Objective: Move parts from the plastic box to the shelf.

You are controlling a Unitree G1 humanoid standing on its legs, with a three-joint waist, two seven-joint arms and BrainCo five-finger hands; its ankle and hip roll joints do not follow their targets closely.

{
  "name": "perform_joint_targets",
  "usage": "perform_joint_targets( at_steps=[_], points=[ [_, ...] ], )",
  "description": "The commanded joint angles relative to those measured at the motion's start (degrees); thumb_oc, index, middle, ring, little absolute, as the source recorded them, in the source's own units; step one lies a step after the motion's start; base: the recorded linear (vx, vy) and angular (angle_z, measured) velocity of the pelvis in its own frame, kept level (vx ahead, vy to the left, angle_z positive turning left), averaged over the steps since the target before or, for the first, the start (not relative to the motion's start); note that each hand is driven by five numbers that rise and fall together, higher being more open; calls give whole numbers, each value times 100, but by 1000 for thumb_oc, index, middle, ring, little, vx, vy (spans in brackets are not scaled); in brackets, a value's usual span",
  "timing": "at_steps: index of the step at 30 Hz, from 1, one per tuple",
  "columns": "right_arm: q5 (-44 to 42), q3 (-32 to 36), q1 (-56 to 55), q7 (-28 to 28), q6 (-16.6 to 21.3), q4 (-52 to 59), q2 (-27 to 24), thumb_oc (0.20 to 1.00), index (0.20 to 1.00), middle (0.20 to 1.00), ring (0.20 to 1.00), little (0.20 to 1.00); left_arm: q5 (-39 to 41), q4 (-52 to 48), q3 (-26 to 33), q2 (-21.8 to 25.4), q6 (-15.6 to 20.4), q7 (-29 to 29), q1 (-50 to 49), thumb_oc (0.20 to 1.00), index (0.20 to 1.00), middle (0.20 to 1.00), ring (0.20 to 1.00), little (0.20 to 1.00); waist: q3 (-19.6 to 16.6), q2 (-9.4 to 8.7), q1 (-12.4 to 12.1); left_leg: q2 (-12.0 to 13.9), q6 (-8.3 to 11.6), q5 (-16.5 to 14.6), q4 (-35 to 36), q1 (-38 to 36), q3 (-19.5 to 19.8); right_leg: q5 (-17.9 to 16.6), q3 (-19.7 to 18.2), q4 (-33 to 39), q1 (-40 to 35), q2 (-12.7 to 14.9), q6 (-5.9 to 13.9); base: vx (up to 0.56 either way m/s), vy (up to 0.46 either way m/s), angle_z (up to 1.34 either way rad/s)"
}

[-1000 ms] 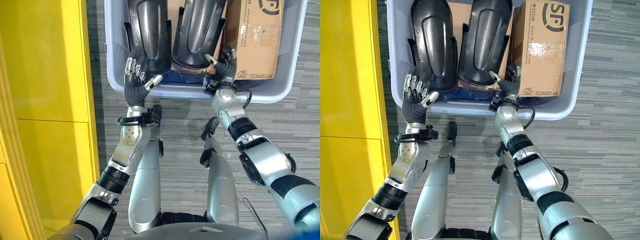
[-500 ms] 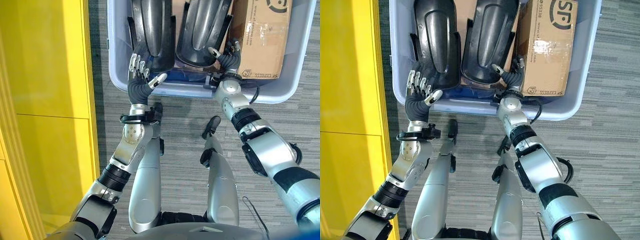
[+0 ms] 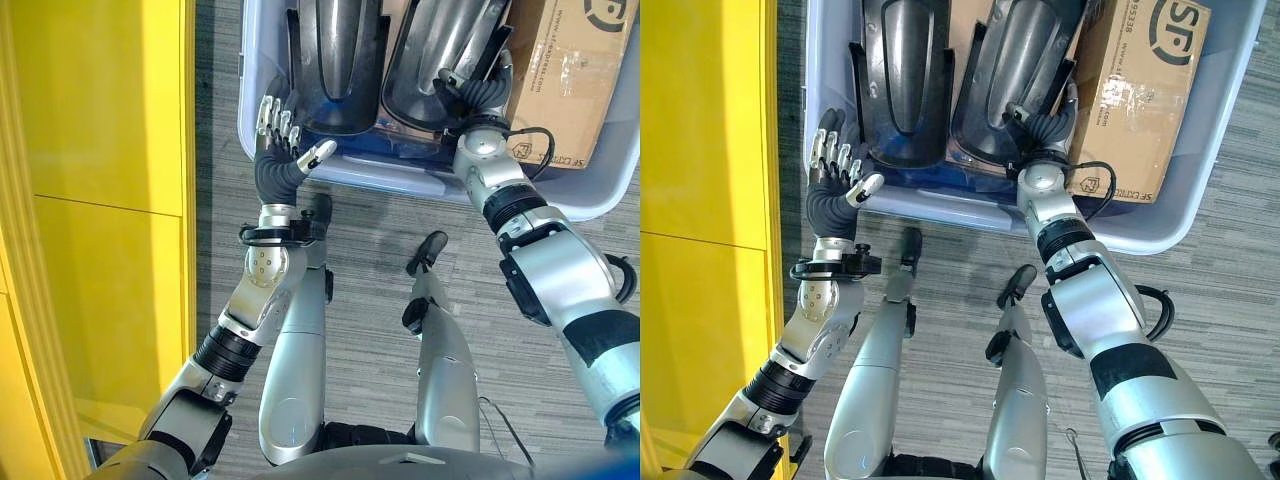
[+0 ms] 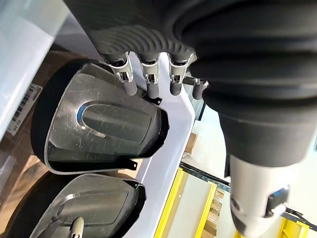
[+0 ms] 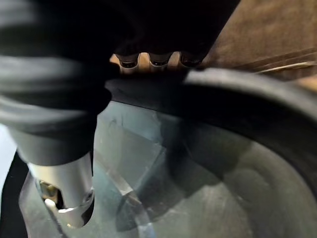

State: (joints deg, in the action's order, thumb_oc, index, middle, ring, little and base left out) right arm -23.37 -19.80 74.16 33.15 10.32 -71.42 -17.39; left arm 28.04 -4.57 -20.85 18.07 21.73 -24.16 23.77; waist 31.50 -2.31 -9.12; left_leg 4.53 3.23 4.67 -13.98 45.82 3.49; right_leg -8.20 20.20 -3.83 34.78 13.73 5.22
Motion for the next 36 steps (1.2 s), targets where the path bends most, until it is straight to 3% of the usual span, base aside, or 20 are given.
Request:
perform_joint_targets(
  at_steps=[1, 2, 4, 5, 12, 13, 14, 22, 28, 33, 36],
  points=[
    [231, -211, 100, 107, -64, -82, -500, 1000, 1000, 1000, 1000, 1000, -113, -927, -284, 144, 353, 36, -137, 1000, 1000, 1000, 1000, 1000, -170, 216, -148, 146, 112, -348, 215, -171, 57, 155, -392, -517, 39, 564, 501, 6, 3, 11],
    [259, -235, 109, 95, -101, -129, -528, 1000, 1000, 1000, 1000, 1000, -112, -929, -283, 147, 355, 23, -133, 1000, 1000, 1000, 1000, 1000, -170, 221, -160, 141, 112, -339, 217, -143, 71, 157, -375, -502, 33, 563, 503, 6, 6, 13],
    [336, -297, 104, 46, -177, -232, -550, 200, 200, 200, 200, 200, -114, -900, -285, 149, 354, 14, -152, 1000, 1000, 1000, 1000, 1000, -170, 224, -217, 144, 142, -482, 220, -222, 123, 280, -390, -506, -77, 540, 560, 45, -6, 10],
    [337, -293, 127, 47, -173, -229, -562, 200, 200, 200, 200, 200, -118, -908, -282, 152, 357, 15, -131, 1000, 1000, 1000, 1000, 1000, -170, 223, -209, 121, 112, -340, 218, -98, 99, 162, -336, -478, 21, 561, 509, 11, 8, 6],
    [383, -331, 113, -24, -232, -244, -563, 200, 200, 200, 200, 200, -81, -872, -249, 120, 344, -15, -114, 1000, 1000, 1000, 1000, 1000, -170, 211, -233, 94, 99, -342, 212, 3, 140, 170, -268, -446, 40, 564, 521, 5, 9, 2],
    [343, -304, 79, -24, -226, -272, -552, 200, 200, 200, 200, 200, -68, -859, -262, 101, 333, -16, -135, 1000, 1000, 1000, 1000, 1000, -170, 215, -236, 106, 124, -491, 217, -126, 161, 287, -328, -475, -64, 539, 569, 0, 0, 0],
    [324, -281, 102, -19, -223, -281, -558, 200, 200, 200, 200, 200, -62, -869, -257, 100, 335, -15, -112, 1000, 1000, 1000, 1000, 1000, -170, 213, -231, 81, 92, -350, 216, 1, 137, 176, -265, -455, 37, 563, 518, 0, 0, 0],
    [-94, -66, 90, 12, -23, -99, -514, 200, 200, 200, 200, 200, -22, -834, -257, 80, 322, -38, -84, 1000, 1000, 1000, 1000, 1000, -170, 198, -162, 99, 87, -356, 261, -123, 75, 187, -309, -457, -6, 565, 507, -8, 14, 0],
    [-516, 178, -414, 168, 529, 1259, -293, 200, 200, 200, 200, 200, -67, -672, -156, 86, 280, -134, -89, 1000, 1000, 1000, 1000, 1000, -170, 37, 51, 156, 95, -391, 255, -275, 6, 192, -401, -482, -52, 541, 492, -2, 3, -1],
    [290, 332, -1331, 428, 660, 3468, -241, 200, 200, 200, 200, 200, -290, -672, -3, 132, 223, -236, -134, 1000, 1000, 1000, 1000, 1000, -170, -101, 261, 205, 109, -384, 303, -519, -54, 176, -434, -475, -224, 525, 485, -17, -1, -7],
    [503, 471, -1666, 446, 659, 4043, -163, 200, 200, 200, 200, 200, -335, -681, 53, 182, 193, -256, -232, 1000, 1000, 1000, 1000, 1000, -170, -150, 296, 230, 119, -363, 345, -638, -90, 148, -428, -421, -333, 505, 489, -22, -15, -7]
  ],
)
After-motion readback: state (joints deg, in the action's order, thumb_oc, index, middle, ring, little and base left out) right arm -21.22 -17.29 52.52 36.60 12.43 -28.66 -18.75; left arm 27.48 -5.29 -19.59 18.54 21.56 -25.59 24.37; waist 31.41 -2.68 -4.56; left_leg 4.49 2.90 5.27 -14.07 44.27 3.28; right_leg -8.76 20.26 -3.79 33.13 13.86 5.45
